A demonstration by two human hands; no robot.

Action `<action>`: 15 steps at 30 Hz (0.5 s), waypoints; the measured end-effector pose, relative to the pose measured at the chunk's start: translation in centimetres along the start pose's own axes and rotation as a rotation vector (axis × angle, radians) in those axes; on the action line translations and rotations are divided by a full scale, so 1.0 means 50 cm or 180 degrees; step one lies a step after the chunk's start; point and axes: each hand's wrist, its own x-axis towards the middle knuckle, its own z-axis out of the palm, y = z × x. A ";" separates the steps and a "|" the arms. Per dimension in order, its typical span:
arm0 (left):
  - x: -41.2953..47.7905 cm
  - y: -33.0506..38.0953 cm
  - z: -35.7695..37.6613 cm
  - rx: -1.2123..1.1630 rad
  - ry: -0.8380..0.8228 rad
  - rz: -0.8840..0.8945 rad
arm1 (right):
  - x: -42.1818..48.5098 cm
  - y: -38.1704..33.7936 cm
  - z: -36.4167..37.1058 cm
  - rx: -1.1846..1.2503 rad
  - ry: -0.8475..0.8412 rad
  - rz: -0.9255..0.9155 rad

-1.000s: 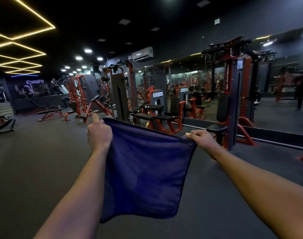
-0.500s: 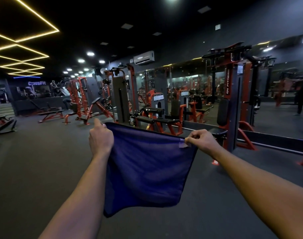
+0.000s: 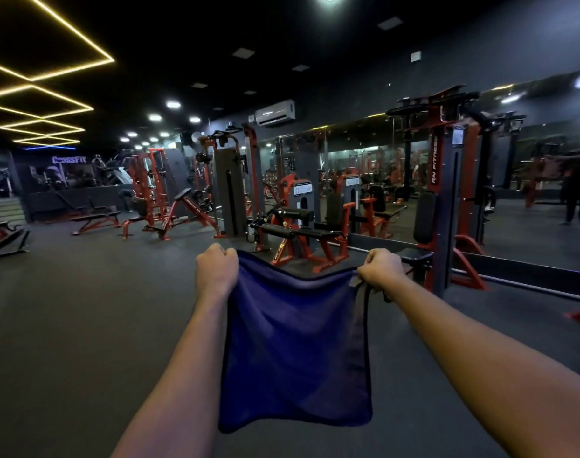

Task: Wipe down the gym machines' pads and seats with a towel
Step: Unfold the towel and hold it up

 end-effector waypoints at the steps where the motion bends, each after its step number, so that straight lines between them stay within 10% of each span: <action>1: -0.007 0.001 0.009 -0.0053 -0.0103 0.0032 | -0.007 -0.003 0.010 0.0185 0.0067 0.0060; 15: -0.126 -0.001 0.104 -0.0370 -0.1324 0.0466 | -0.073 -0.004 0.110 0.0286 -0.0969 0.0220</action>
